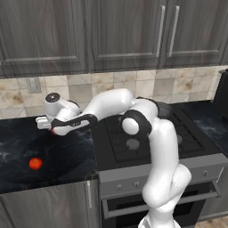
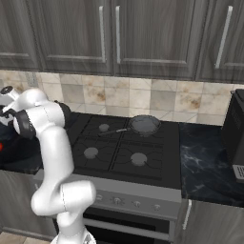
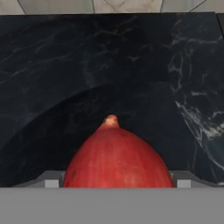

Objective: Place the pan on the rear right burner on the stove. Then place the tomato and the onion in the pan and turn on the rear right burner.

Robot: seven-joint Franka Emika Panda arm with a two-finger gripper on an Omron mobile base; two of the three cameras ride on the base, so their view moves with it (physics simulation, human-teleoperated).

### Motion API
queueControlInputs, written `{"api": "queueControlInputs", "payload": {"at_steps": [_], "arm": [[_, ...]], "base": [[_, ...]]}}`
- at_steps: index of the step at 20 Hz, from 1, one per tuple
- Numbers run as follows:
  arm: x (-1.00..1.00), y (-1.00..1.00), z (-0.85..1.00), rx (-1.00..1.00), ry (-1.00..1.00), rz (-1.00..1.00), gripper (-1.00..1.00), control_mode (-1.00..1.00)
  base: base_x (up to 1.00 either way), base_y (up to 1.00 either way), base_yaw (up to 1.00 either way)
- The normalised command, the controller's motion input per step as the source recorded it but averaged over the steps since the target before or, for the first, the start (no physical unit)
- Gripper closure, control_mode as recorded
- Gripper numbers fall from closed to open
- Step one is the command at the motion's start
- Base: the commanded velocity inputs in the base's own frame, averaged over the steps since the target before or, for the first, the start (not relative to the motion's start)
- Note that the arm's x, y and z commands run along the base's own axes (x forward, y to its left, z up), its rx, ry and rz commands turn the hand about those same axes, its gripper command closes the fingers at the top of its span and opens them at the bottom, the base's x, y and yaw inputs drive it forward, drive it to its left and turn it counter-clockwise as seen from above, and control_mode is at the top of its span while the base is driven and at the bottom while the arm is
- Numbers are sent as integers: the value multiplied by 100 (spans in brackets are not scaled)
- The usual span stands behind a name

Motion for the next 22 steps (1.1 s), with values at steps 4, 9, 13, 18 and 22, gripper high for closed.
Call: {"api": "queueControlInputs", "payload": {"at_steps": [4, 9, 13, 18, 22], "arm": [[0, -47, 20, 0, 0, 0, 100, -100], [0, -53, 18, 0, 0, 0, 100, -100], [0, -58, 15, 0, 0, 0, 100, -100], [0, -59, 17, 0, 0, 0, 100, -100], [0, -57, 18, 1, 0, 0, 100, -100]], "base": [[0, 0, 0], [0, 0, 0], [0, 0, 0], [0, 0, 0], [0, 0, 0]]}}
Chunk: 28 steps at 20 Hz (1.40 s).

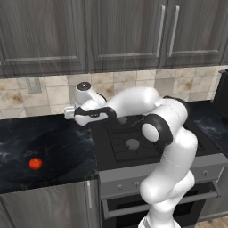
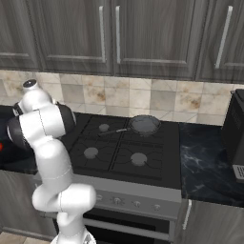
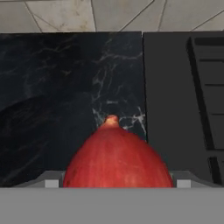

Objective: Place the pan on the rear right burner on the stove. Then place the tomato and the onion in the pan and turn on the rear right burner.

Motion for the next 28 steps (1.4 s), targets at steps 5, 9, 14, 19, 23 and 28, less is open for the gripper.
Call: {"api": "queueControlInputs", "payload": {"at_steps": [5, 9, 14, 19, 23, 28], "arm": [[0, -58, 15, 1, 0, 0, 100, -100], [0, -59, 11, 0, -1, 0, 100, -100], [0, -57, 4, 0, -4, 0, 100, -100], [0, -58, 2, 0, -5, 0, 100, -100], [0, -56, 6, 0, -6, 0, 100, -100], [0, -51, 8, 0, -7, 0, 100, -100]], "base": [[0, 0, 0], [0, 0, 0], [0, 0, 0], [0, 0, 0], [0, 0, 0], [0, 0, 0]]}}
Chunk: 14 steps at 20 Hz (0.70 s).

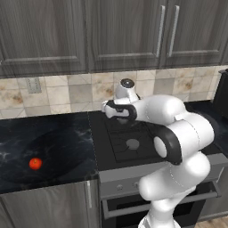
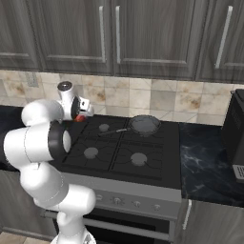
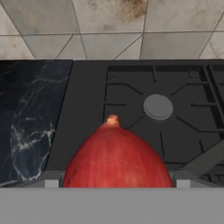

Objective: Place the pan on the rear right burner on the stove. Then place the tomato and the onion in the pan and turn on the rear right burner.

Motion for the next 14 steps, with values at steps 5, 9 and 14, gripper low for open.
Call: {"api": "queueControlInputs", "payload": {"at_steps": [5, 9, 14], "arm": [[0, -53, 17, 0, -5, 0, 100, -100], [0, -51, 16, 0, -3, 0, 100, -100], [0, -48, 6, 0, -2, 0, 100, -100]], "base": [[0, 0, 0], [0, 0, 0], [0, 0, 0]]}}
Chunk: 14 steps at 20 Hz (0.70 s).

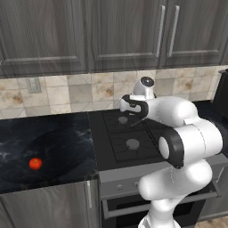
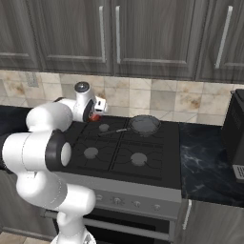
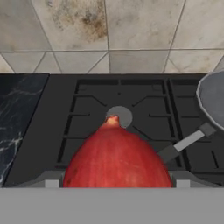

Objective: Place the pan on the rear right burner on the stove. Then place the tomato and the onion in the pan and turn on the rear right burner.

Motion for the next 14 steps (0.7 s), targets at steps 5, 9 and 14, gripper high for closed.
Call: {"api": "queueControlInputs", "payload": {"at_steps": [5, 9, 14], "arm": [[0, -47, 0, 0, 0, 0, 100, -100], [1, -49, 0, 0, -1, 0, 100, -100], [6, -50, 0, 0, -1, 0, 100, -100]], "base": [[0, 0, 0], [0, 0, 0], [0, 0, 0]]}}
